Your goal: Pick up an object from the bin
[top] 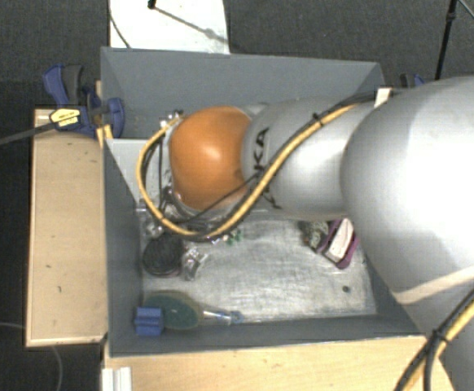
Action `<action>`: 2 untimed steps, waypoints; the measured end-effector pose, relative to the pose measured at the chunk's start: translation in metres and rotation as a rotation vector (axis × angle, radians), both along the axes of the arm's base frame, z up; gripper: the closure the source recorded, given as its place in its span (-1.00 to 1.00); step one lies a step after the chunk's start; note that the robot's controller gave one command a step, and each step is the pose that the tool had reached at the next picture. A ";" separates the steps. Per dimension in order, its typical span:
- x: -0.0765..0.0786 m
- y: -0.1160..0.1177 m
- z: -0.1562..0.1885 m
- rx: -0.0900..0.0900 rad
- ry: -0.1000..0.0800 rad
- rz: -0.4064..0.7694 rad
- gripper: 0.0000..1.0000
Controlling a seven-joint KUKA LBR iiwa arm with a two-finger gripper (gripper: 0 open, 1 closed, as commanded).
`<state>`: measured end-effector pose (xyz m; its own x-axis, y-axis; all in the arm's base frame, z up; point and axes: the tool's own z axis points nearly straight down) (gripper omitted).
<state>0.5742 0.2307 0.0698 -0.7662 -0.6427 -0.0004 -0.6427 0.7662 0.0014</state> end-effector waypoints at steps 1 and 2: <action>0.001 -0.001 0.001 0.000 -0.001 -0.009 1.00; -0.006 0.011 0.008 0.000 -0.004 0.172 1.00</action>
Offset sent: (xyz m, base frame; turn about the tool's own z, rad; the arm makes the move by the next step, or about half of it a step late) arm 0.0000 0.0000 0.0000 0.0000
